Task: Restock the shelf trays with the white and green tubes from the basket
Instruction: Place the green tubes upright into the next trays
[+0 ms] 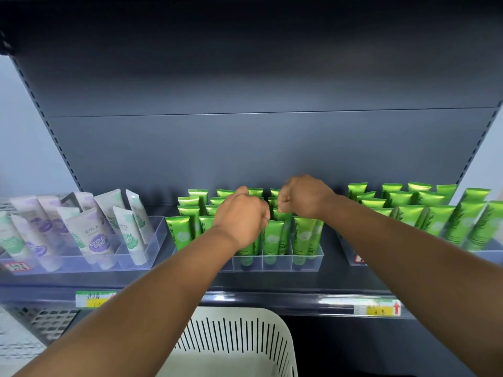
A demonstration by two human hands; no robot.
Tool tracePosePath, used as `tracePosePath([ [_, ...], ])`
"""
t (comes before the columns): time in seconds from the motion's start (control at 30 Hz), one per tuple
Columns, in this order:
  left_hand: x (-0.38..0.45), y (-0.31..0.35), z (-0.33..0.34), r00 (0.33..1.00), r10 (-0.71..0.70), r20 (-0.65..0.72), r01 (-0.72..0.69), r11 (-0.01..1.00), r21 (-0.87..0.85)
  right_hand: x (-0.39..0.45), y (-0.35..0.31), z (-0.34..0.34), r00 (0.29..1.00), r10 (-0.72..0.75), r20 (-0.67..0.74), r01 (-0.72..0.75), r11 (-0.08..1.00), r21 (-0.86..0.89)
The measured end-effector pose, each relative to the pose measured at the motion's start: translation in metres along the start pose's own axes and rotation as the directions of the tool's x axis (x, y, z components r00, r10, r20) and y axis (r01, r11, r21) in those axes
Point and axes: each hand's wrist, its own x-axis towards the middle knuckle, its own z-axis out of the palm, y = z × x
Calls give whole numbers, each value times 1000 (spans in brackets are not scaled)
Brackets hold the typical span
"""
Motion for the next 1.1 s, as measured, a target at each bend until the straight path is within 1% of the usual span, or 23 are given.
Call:
tracePosePath([
  [0.2,4,3,1,999,-33,8,33,999,3,2,5,-3,1000,17,-3,-17,994,-110],
  [0.33,4,9,1,1000,-24,-4,24,1000,-2,1,6,-1,999,17,-35,-20,996,-81],
  [0.57,10,17,1,1000,-14,-4,14,1000,7,1,5,-2,997,-30,-65,26,998,-55],
  [0.77,12,16,5,999,-30,24,30,999,12,3,5,2,999,-42,-33,40,998,-52],
  [1.1,17,13,5,996,-64,60,64,998,4,3,8,3,999,-34,-27,33,999,-36],
])
